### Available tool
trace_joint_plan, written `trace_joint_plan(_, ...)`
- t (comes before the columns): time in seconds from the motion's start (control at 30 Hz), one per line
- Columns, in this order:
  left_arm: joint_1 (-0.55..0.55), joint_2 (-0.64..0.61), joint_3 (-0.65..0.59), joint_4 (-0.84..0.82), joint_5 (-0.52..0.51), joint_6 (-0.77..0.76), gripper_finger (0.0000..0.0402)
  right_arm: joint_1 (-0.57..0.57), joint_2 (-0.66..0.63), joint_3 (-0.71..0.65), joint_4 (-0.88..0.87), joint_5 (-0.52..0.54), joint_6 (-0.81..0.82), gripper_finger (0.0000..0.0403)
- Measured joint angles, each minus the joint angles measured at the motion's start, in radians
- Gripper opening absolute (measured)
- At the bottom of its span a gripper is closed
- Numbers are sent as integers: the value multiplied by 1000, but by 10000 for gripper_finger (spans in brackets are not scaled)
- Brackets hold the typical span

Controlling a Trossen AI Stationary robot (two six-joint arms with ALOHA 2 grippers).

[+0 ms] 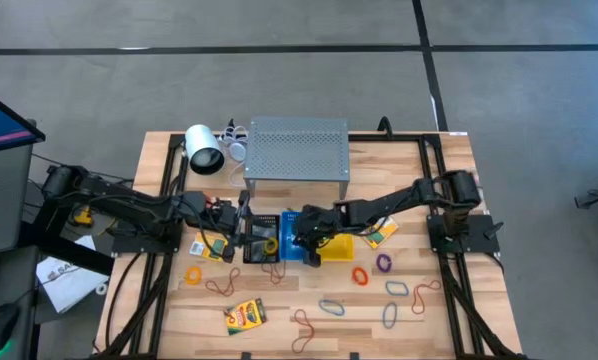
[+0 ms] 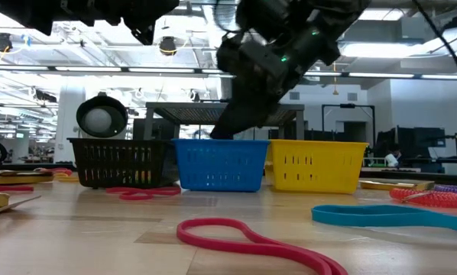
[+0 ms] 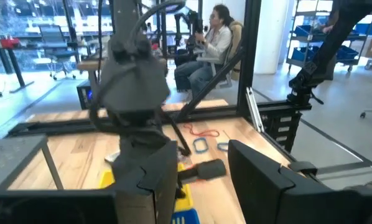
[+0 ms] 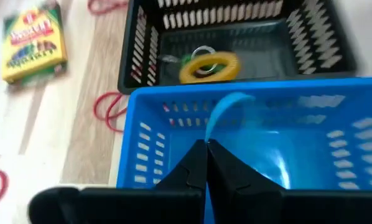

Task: Pick & Place Office Desk Supplies
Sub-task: Put the blue rubber band into the blue basket

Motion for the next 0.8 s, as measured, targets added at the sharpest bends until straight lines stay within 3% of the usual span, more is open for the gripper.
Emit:
trace_joint_plan(0.3,0,0,0,-63,0,-4,137,-1,110,180,-241,-11,-49,0)
trace_joint_plan(0.8,0,1,-1,-75,0,-4,137,-2,100,191,-314,-13,-49,7)
